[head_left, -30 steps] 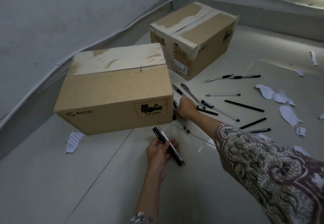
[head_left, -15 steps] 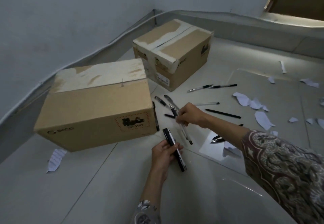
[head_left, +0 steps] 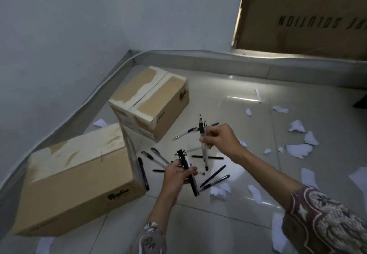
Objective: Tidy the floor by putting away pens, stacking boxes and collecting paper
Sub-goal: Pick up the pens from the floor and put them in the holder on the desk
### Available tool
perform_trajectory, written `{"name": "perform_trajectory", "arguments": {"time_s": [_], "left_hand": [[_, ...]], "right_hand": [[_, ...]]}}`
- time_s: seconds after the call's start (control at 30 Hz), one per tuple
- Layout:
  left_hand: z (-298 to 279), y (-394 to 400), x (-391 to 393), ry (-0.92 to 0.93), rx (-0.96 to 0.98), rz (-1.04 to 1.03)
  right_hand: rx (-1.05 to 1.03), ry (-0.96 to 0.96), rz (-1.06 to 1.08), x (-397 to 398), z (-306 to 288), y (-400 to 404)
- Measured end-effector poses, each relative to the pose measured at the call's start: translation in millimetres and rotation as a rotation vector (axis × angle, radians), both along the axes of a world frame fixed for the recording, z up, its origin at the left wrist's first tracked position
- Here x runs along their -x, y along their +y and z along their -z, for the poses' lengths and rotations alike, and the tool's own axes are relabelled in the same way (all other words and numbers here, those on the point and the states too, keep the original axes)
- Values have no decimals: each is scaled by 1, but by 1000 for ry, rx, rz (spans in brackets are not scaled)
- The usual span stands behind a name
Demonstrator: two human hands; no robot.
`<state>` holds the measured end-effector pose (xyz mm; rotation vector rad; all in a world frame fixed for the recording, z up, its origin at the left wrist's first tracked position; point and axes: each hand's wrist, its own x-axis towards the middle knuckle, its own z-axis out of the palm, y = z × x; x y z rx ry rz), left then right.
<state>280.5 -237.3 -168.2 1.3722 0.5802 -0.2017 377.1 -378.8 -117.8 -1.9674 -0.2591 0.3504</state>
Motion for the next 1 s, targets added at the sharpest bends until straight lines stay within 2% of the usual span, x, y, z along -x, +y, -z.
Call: {"name": "perform_trajectory", "arguments": {"time_s": [0.2,0.37,0.57,0.8,1.0], "left_hand": [[-164,-33,-28,-120,-121,93],[-292,-63,-49,-239,-192,113],[-437,-108,-56,-344,-284,265],[-572,-157,-53,-483,-423,470],[-650,-192,-40,-627,-464,585]], "right_hand": [[63,-72,-8,5,-159,-47],[62,-89,62,13,-276,-91],[41,-119,166,26,-415,-144],[42,-236,360,55,-537,-191],[31,-314,468,90,-612,-221]]}}
